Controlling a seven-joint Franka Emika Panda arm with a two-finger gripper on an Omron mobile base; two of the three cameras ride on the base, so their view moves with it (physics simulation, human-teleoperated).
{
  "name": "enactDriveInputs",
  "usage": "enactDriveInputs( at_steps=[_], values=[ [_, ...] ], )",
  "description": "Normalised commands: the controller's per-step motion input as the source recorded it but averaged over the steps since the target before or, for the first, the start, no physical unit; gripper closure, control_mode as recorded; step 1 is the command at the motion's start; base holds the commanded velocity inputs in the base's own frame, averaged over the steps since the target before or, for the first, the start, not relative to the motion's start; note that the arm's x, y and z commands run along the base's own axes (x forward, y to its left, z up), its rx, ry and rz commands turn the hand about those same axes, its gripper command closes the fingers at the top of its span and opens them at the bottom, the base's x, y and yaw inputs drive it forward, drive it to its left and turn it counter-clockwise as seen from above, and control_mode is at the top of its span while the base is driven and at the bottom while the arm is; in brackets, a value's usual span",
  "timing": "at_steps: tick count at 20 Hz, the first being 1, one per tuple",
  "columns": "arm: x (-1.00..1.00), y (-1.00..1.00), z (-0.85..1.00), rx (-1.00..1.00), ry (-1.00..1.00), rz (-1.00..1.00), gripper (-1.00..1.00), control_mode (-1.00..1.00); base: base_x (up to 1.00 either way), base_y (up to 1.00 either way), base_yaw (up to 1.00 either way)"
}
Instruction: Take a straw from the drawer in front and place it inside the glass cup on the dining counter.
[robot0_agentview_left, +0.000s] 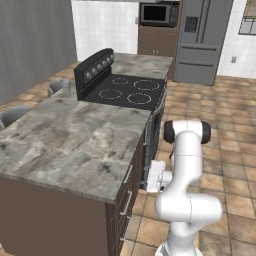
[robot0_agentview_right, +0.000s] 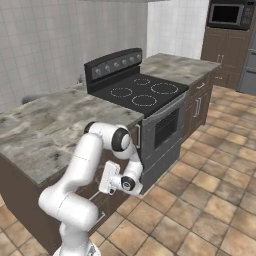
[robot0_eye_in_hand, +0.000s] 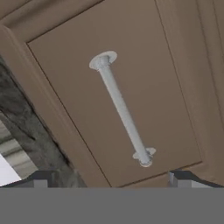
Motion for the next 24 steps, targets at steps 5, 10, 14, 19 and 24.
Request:
enactDriveInputs(
  at_steps=[5,10,14,19,24],
  values=[
    [0.15,0.25,-0.14,0.00,-0.08,0.00,-1.00,-1.00,0.00,0.00,0.00],
    [0.10,0.31,-0.04,0.00,-0.10,-0.04,-1.00,-1.00,0.00,0.00,0.00],
    [0.17,0.26,0.00,-0.01,-0.07,-0.09,-1.00,-1.00,0.00,0.00,0.00],
    [0.18,0.13,0.00,-0.03,-0.08,-0.08,-1.00,-1.00,0.00,0.00,0.00],
    [0.18,0.11,-0.02,-0.03,-0.08,-0.07,-1.00,-1.00,0.00,0.00,0.00]
  ],
)
